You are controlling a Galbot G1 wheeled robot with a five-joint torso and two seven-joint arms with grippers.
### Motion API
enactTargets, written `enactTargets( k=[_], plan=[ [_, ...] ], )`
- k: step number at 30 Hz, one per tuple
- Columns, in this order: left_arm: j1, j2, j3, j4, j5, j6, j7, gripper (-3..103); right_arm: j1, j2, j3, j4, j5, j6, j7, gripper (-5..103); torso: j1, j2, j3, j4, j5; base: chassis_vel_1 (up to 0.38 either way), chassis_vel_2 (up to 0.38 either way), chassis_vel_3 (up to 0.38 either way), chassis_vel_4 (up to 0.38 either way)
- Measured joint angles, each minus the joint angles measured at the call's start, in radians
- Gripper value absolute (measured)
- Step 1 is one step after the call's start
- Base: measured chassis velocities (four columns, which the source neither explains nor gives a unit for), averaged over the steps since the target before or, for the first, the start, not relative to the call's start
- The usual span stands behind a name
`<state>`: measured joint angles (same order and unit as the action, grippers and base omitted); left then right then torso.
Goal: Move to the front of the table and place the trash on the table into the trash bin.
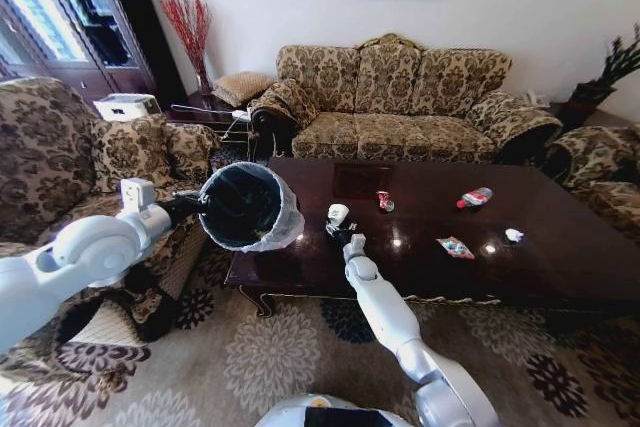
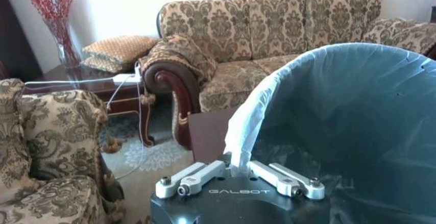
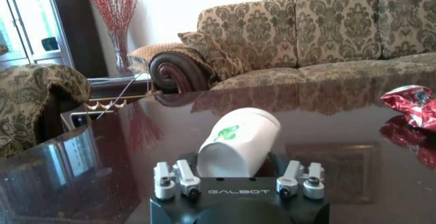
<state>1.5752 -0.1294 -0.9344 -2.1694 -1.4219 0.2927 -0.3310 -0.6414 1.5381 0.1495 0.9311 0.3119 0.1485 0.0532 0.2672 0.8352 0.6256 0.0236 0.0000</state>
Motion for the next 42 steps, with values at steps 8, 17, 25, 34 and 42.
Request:
enactTargets(
  k=[8,17,25,34,42],
  plan=[
    [0.001,-0.003,0.0,-0.003,0.0,0.0,0.0,0,-0.009,-0.004,0.002,0.017,-0.002,-0.007,0.001,46,0.0,0.0,0.0,0.0,0.0,0.0,0.0,0.0,0.0],
    [0.01,-0.008,-0.006,-0.01,0.003,0.001,0.0,0,-0.079,-0.049,0.004,0.166,0.012,-0.015,0.0,40,0.0,0.0,0.0,0.0003,0.0001,0.0,0.0,0.0,0.0],
    [0.018,0.053,-0.02,0.004,-0.027,0.041,-0.014,0,-0.275,-0.256,0.017,0.758,0.214,-0.016,-0.078,40,0.0,0.0,0.0,-0.0003,0.0002,0.0,0.0,0.0,0.0],
    [0.033,0.159,-0.02,-0.102,-0.126,0.142,-0.06,0,-0.364,-0.434,0.003,1.275,0.406,-0.07,-0.266,39,0.0,0.0,0.0,0.0,0.0002,0.0,0.0,0.0,0.0],
    [-0.004,0.232,-0.018,-0.194,-0.232,0.18,-0.082,0,-0.382,-0.457,-0.088,1.382,0.356,-0.085,-0.357,39,0.0,0.0,0.0,0.0001,0.0003,0.0,0.0,0.0,0.0]
  ],
)
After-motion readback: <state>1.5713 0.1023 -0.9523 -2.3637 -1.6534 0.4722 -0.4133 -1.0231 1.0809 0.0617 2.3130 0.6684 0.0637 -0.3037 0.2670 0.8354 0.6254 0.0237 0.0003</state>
